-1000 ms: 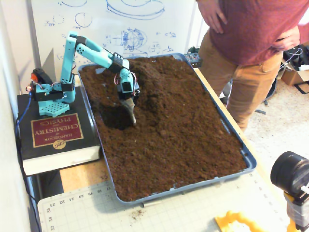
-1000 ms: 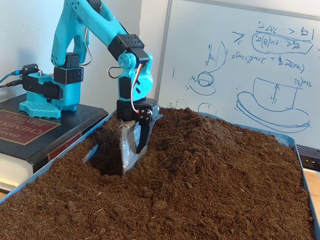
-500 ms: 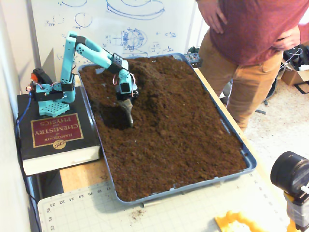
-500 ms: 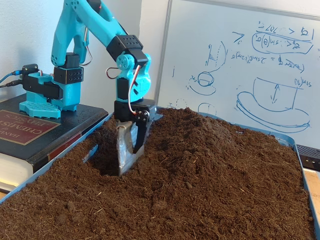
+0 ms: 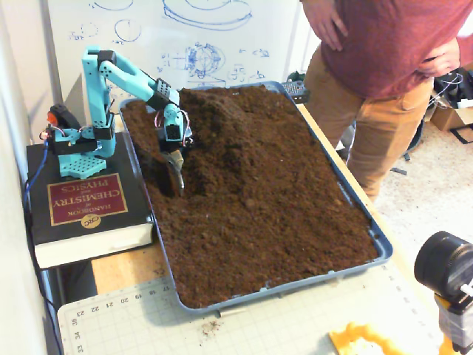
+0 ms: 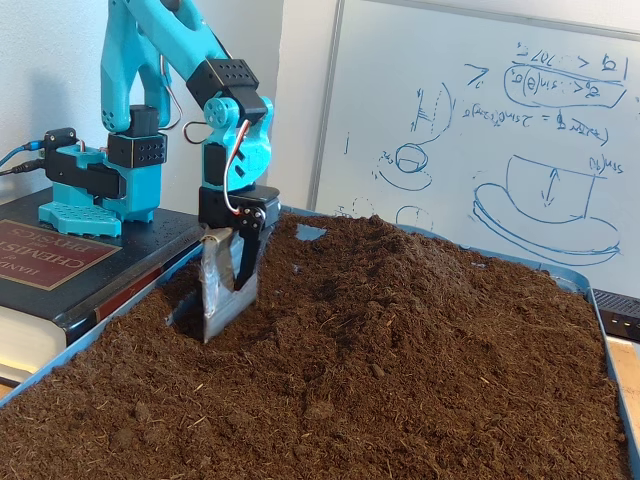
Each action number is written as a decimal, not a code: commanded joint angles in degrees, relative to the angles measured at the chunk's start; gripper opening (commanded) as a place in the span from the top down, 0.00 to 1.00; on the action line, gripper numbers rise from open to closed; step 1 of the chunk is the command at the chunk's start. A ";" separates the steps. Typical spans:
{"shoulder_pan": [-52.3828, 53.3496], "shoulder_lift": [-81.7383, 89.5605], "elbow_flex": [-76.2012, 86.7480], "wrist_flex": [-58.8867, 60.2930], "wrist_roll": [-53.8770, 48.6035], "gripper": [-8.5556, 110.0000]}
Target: Build a berm.
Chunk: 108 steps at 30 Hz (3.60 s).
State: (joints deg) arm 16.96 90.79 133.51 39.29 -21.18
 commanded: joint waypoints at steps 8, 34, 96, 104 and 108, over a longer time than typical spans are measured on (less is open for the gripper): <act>-0.09 -11.60 -15.73 -0.70 -0.44 0.92; -5.19 -15.64 -35.07 -0.62 0.53 0.92; -4.57 -5.71 -38.94 0.35 1.49 0.92; -6.68 10.28 -23.12 0.35 12.57 0.93; -10.63 15.29 -14.68 0.26 17.31 0.93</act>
State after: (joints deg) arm 9.14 97.73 116.54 40.43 -6.94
